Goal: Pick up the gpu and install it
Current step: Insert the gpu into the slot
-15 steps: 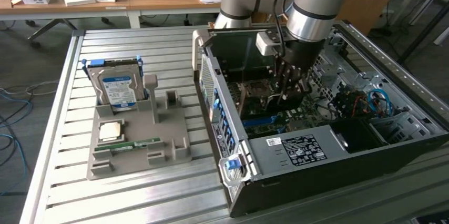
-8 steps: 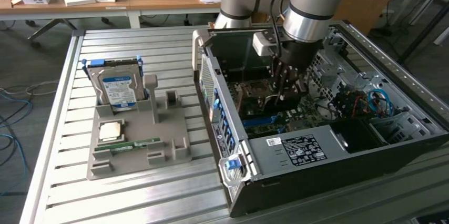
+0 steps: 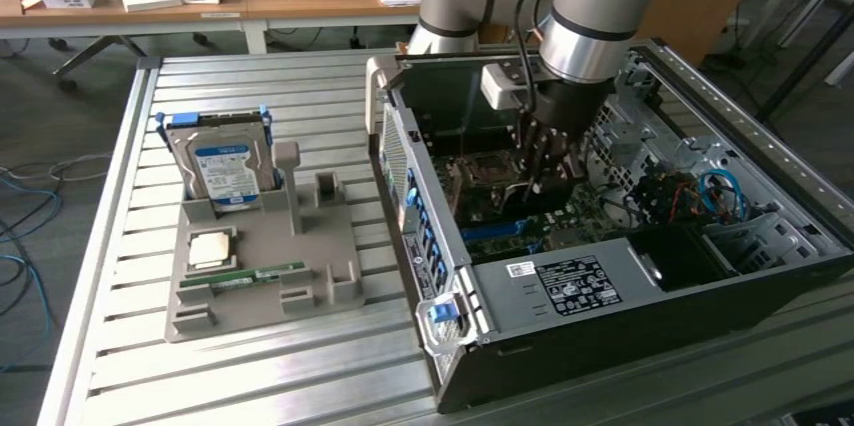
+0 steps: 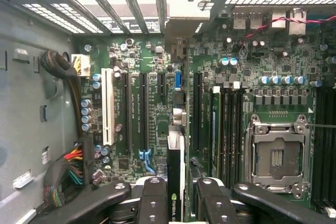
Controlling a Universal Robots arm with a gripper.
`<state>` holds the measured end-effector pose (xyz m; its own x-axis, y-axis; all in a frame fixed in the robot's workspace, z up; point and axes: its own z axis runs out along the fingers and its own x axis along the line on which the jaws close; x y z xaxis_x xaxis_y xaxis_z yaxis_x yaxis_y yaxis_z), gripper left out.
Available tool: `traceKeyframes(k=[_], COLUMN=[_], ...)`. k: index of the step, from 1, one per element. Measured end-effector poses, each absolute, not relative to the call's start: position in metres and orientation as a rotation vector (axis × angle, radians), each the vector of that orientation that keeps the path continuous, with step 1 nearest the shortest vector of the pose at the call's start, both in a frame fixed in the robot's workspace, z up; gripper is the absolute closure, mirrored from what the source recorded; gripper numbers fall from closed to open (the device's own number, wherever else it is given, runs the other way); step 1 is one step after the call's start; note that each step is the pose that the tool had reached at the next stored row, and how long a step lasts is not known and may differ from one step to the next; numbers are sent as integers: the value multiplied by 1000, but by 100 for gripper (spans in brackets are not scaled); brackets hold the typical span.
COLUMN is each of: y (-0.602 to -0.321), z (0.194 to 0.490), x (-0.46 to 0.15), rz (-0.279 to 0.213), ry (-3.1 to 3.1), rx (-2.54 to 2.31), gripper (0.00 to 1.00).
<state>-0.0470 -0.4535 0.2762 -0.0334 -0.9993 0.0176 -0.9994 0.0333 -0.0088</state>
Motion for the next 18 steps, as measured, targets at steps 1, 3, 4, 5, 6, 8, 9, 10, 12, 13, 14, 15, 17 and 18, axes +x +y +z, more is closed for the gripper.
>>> traceKeyframes(k=[1, 3, 4, 5, 6, 8, 9, 10, 12, 13, 14, 15, 17, 18], y=[-454, -454, -454, -454, -454, -454, -454, -454, -454, -454, -454, -454, -455, -456], z=[276, 276, 276, 276, 276, 276, 276, 276, 276, 276, 276, 276, 276, 276], x=[-48, -49, -50, -50, -51, -52, -53, -53, -54, -55, -56, -56, -56, -56], rz=[29, 29, 29, 29, 29, 29, 29, 29, 29, 29, 29, 30, 30, 29], ry=[-2253, -2253, -2253, -2253, -2253, -2253, -2253, -2253, -2253, -2253, -2254, -2253, -2253, -2254], rx=[2180, 2180, 2180, 2180, 2180, 2180, 2180, 2180, 2180, 2180, 2180, 2180, 2180, 2180], gripper=[74, 74, 74, 74, 74, 74, 74, 74, 74, 74, 74, 74, 74, 74])
